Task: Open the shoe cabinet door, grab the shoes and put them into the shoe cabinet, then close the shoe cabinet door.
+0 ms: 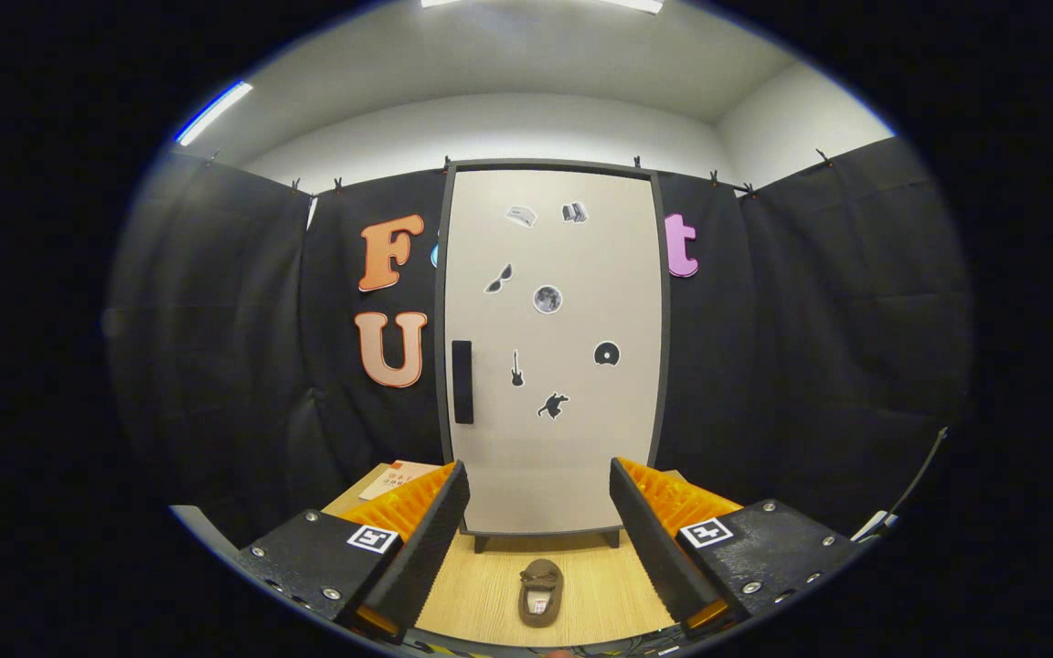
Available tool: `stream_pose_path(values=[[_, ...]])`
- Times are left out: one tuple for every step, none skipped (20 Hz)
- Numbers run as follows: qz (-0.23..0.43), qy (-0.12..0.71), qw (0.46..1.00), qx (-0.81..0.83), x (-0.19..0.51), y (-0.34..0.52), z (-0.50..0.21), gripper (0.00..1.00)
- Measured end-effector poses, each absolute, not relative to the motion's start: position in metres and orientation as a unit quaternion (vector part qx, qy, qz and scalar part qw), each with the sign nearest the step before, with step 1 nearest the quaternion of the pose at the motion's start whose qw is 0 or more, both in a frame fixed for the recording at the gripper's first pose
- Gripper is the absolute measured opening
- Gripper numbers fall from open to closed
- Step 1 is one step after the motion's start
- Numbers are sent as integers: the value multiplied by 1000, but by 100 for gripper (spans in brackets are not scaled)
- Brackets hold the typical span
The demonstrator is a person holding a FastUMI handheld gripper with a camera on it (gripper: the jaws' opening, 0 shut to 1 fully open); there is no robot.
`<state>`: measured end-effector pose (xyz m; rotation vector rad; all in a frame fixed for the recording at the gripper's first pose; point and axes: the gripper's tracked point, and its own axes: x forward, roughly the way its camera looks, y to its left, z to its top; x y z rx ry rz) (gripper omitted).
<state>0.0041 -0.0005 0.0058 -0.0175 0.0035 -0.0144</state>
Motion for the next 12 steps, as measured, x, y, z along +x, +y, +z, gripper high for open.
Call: stream_pose_path(values=[[-6, 2, 1000, -7, 6, 1, 5, 96], [-4, 2, 1000, -5, 8, 3, 4, 96], [-3, 3, 1000, -6, 10, 3, 3, 96], [-5, 3, 1000, -7, 14, 3, 2, 96], [-3, 3, 1000, -8, 17, 5, 2, 96], [0, 3, 1000, -9, 21, 8, 1, 96], [3, 3, 1000, -9, 25, 12, 1, 96], [5, 2, 1000, -10, 32, 15, 1, 96], [9, 2, 1000, -10, 39, 19, 1, 96], [13, 3, 1000, -9, 46, 24, 1, 96], [17, 2, 1000, -8, 53, 28, 3, 96], [23, 0, 1000, -8, 62, 34, 5, 96]])
